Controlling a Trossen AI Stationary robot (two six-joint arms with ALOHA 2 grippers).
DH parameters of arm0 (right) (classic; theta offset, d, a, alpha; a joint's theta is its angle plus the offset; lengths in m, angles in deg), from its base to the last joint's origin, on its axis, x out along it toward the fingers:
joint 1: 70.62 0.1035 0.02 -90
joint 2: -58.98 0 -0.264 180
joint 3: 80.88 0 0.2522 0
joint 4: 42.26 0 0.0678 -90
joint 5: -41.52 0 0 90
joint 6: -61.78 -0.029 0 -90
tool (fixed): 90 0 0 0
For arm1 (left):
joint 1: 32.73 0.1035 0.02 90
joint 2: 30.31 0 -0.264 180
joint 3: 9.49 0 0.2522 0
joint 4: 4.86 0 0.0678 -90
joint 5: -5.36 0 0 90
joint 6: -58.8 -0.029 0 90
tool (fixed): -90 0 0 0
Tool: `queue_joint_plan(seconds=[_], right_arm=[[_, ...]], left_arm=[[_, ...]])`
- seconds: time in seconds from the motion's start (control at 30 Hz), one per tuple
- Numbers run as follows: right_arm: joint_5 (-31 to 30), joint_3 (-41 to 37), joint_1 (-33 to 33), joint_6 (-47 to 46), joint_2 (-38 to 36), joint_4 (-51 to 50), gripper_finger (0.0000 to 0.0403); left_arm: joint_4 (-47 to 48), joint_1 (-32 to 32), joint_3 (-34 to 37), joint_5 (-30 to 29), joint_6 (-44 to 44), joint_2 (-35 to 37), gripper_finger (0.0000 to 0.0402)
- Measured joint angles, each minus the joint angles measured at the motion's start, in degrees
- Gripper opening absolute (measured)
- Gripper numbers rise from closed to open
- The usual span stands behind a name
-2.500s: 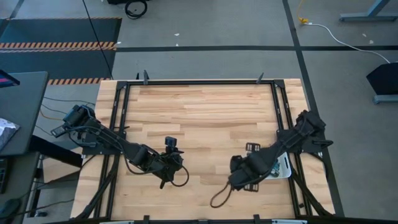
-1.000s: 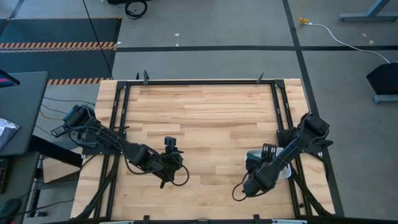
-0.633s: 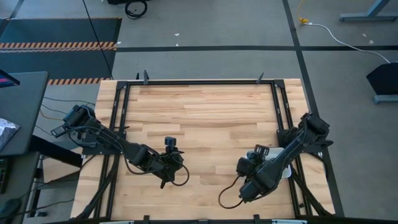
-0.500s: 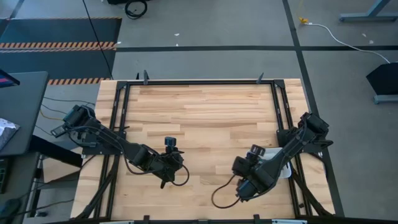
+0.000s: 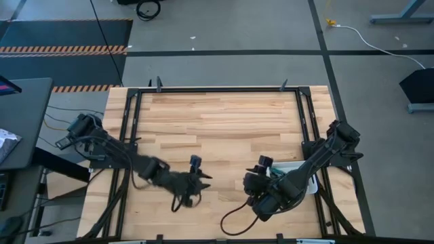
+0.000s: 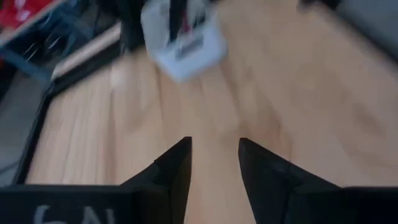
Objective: Pick and place USB-C Cables
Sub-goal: Move the white container to the center of the table
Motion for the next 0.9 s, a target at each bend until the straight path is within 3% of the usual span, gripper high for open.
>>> queue_joint_plan(seconds=[0.2, 0.3, 0.47, 0.63, 0.83, 0.9], right_arm=[[-3.17, 0.01, -1.53, 9.62, -5.54, 4.28, 0.0173], [-2.06, -1.03, -3.63, 17.75, -9.08, 9.83, 0.0167], [9.95, -4.2, -11.78, 29.77, -13.88, 18.05, 0.0158], [21.17, -7.49, -21.02, 36.2, -16.3, 19.07, 0.0155], [24.27, -11.67, -26.74, 39.37, -21.83, 19.3, 0.015], [24.08, -13.14, -27.39, 39.84, -25.08, 19.84, 0.0138]], left_arm=[[-3.41, 11.51, -0.07, 20.38, -1.11, 5.76, 0.0107], [-3.23, 16.65, -0.07, 26.94, 0.51, 8.3, 0.0093], [-1.42, 22.08, -0.06, 28.33, 0.97, 11.03, 0.0076], [3.55, 26.08, -0.01, 28.35, 0.82, 12.31, 0.0067], [4.53, 31.08, 2.41, 28.48, -0.13, 14.25, 0.0066], [0.0, 32.75, 4.63, 28.84, -0.16, 15.84, 0.0066]])
